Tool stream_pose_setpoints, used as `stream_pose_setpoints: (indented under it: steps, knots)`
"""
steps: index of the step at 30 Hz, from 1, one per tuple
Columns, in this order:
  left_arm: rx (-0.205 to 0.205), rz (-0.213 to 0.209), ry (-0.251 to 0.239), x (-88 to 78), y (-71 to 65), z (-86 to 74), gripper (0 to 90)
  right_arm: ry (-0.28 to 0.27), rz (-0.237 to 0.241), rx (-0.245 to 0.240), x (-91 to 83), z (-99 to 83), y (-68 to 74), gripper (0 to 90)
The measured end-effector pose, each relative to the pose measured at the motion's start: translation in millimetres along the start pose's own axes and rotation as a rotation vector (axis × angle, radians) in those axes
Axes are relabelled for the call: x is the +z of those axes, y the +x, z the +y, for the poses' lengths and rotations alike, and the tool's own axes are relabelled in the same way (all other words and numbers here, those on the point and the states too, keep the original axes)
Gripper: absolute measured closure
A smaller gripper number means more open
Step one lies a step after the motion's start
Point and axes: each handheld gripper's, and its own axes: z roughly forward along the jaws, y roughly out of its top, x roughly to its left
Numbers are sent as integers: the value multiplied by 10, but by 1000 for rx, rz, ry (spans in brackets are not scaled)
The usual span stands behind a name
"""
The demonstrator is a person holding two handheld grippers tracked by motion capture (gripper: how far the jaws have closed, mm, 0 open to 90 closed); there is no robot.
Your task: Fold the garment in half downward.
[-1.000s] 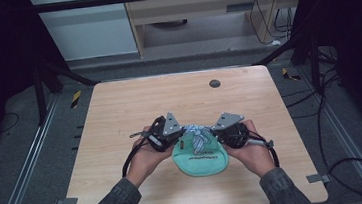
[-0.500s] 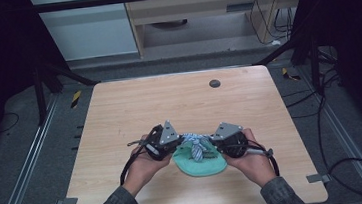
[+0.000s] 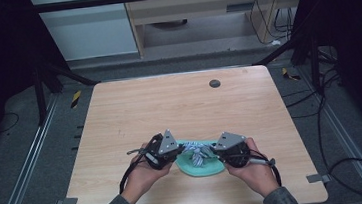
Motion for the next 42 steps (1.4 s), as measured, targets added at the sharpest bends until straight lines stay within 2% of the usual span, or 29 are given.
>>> stream_pose_setpoints:
  steps: [10,14,18,21,25,28,33,42]
  knots:
    - [-17,-28,10,13,-45,-76,865,12,16,2,4,-40,37,785]
    - [-15,-22,5,21,-49,-80,866,14,29,5,29,-50,42,778]
    - [-19,-21,1,12,-32,-72,866,15,36,17,46,-44,43,705]
    - [-20,-20,-7,2,-31,-61,866,25,52,37,69,-48,30,686]
    - [-24,-20,-16,-4,-46,-54,866,34,44,40,76,-46,0,784]
    - [-29,-24,-24,-11,-56,-57,866,30,32,39,42,-21,-26,817]
    - [-37,-44,-25,-4,-104,-99,865,40,29,11,8,-20,-1,825]
    - [-46,-80,-10,25,-203,-244,863,45,40,-21,-19,-110,125,831]
